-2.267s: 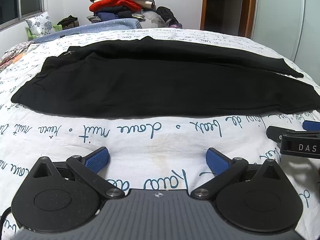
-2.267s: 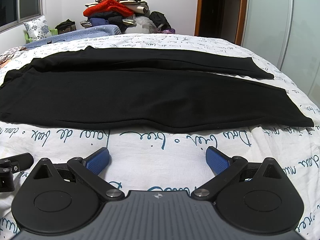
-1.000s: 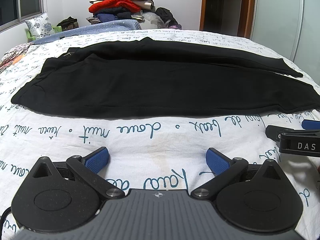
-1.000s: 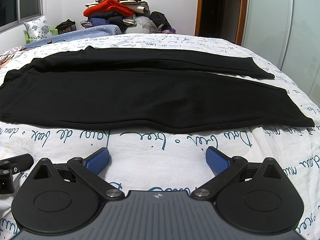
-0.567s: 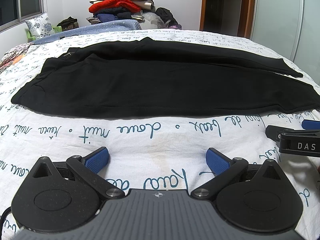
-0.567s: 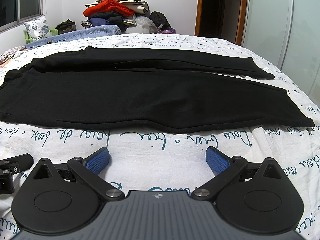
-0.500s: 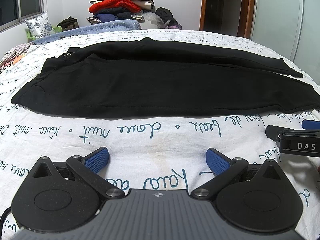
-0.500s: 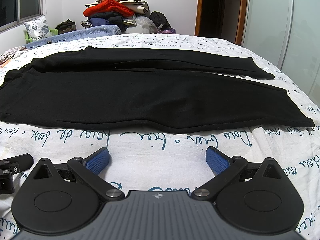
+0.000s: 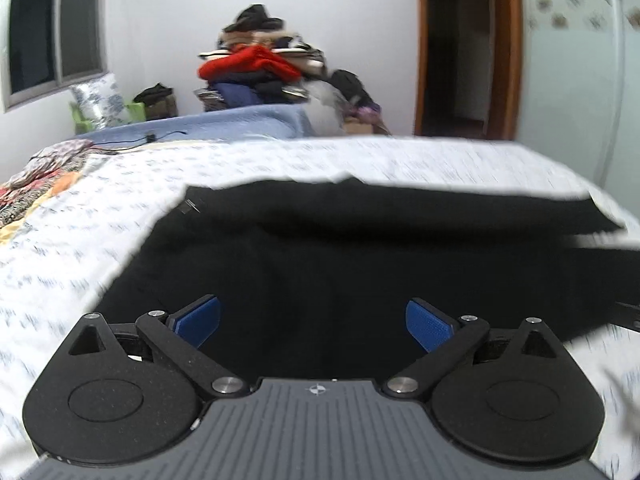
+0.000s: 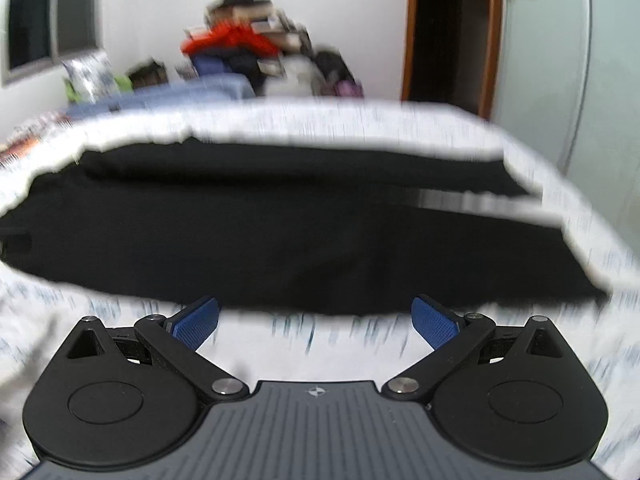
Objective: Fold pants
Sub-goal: 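Grasp the pants waistband with the left gripper while the right gripper grasps the other waistband corner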
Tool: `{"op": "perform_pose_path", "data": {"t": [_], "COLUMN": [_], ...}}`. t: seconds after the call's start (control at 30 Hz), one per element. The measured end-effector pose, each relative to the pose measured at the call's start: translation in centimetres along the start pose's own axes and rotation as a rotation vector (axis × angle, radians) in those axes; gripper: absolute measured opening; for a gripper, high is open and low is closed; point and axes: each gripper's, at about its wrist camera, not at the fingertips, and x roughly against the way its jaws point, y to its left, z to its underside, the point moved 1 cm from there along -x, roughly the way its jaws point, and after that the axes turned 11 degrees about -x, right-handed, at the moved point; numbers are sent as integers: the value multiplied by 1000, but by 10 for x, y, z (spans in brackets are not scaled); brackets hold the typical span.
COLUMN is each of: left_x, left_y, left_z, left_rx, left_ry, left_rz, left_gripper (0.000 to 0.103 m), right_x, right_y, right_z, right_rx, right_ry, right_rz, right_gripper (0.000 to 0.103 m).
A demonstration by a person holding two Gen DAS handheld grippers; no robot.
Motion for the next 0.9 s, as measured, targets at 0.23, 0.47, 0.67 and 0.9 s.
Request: {"op": "perform_pose_path", "data": {"t": [0.23, 0.47, 0.67, 0.9], "left_x": [-78, -204, -286, -339], "left_y": [141, 237, 277, 272], "left_z": [-65, -85, -68, -66], "left_rx": [311, 377, 545, 550], "left_ry": [10, 147, 213, 264], "left_rz": [104, 180, 363, 467], "left_gripper": [102, 102, 101, 101], "right_x": [-12, -58, -92, -125], "right_y": [-19, -36, -21, -9], "right_z": [-79, -114, -112, -111], "right_rx": [-7, -317, -331, -317], "right_ry": [51, 204, 252, 305], "right_rz": [-122, -317, -301, -305], "right_gripper": [103, 103, 103, 103]}}
